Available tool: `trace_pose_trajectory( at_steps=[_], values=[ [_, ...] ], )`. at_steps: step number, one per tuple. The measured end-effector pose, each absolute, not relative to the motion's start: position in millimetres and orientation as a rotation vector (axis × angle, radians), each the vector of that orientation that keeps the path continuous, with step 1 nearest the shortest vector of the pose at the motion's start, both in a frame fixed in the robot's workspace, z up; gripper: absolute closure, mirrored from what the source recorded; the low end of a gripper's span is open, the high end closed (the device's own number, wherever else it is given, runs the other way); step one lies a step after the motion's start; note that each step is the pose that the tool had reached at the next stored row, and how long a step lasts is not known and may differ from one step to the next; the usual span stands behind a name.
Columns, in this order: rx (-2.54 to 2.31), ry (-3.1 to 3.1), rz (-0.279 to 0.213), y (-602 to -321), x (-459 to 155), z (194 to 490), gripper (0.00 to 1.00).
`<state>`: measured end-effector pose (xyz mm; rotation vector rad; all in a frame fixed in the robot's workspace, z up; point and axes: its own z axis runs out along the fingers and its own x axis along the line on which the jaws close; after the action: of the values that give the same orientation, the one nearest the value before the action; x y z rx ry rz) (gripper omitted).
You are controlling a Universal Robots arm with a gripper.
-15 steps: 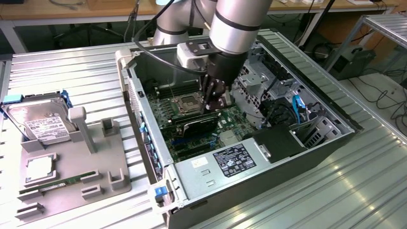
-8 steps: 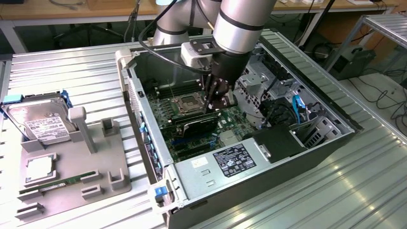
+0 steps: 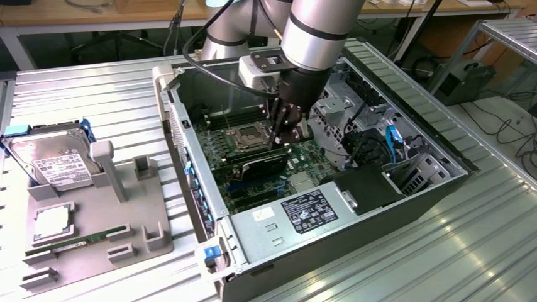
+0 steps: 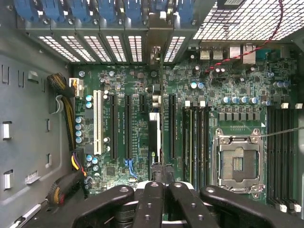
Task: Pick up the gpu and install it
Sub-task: 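Press down on the gpu until it lock into place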
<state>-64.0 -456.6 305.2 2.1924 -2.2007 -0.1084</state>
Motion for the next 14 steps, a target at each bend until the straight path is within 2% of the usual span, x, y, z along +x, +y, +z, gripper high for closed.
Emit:
trace_pose_trajectory(
  at_steps=[14],
  values=[
    [2.192,-2.201,-0.109,-449.6,-96.0,292.2,0.89]
  ],
)
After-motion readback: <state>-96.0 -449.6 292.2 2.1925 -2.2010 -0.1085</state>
